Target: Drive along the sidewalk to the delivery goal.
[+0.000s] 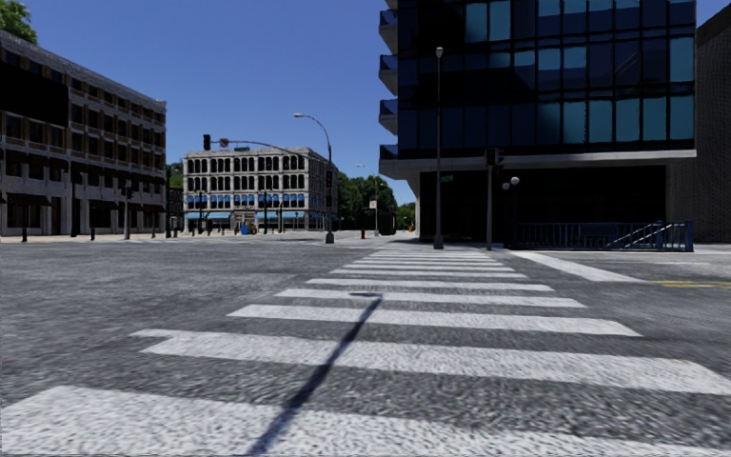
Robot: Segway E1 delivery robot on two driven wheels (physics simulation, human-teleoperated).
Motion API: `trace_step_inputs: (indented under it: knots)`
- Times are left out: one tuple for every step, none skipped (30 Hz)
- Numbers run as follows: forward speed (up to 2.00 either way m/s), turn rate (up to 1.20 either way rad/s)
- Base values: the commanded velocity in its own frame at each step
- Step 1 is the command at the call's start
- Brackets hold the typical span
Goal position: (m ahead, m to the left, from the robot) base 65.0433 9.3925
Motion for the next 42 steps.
trace_step_inputs:
  knots:
    - [2.00,0.00]
    - [2.00,0.00]
    - [2.00,0.00]
    - [2.00,0.00]
    - [2.00,0.00]
    - [2.00,0.00]
    - [2.00,0.00]
    - [2.00,0.00]
    - [2.00,0.00]
    - [2.00,0.00]
    - [2.00,0.00]
    - [2.00,0.00]
    - [2.00,0.00]
    - [2.00,0.00]
    - [2.00,0.00]
    - [2.00,0.00]
    - [2.00,0.00]
    - [2.00,0.00]
    - [2.00,0.00]
    - [2.00,0.00]
    - [2.00,0.00]
    - [2.00,0.00]
    - [2.00,0.00]
    - [2.00,0.00]
    - [2.00,0.00]
    - [2.00,0.00]
    - [2.00,0.00]
    - [2.00,0.00]
    - [2.00,0.00]
    - [2.00,0.00]
    - [2.00,0.00]
    - [2.00,0.00]
    - [2.00,0.00]
    - [2.00,0.00]
    - [2.00,0.00]
    - [2.00,0.00]
    - [2.00,0.00]
    - [2.00,0.00]
    - [2.00,0.00]
    - [2.00,0.00]
    - [2.00,0.00]
    - [2.00,-0.14]
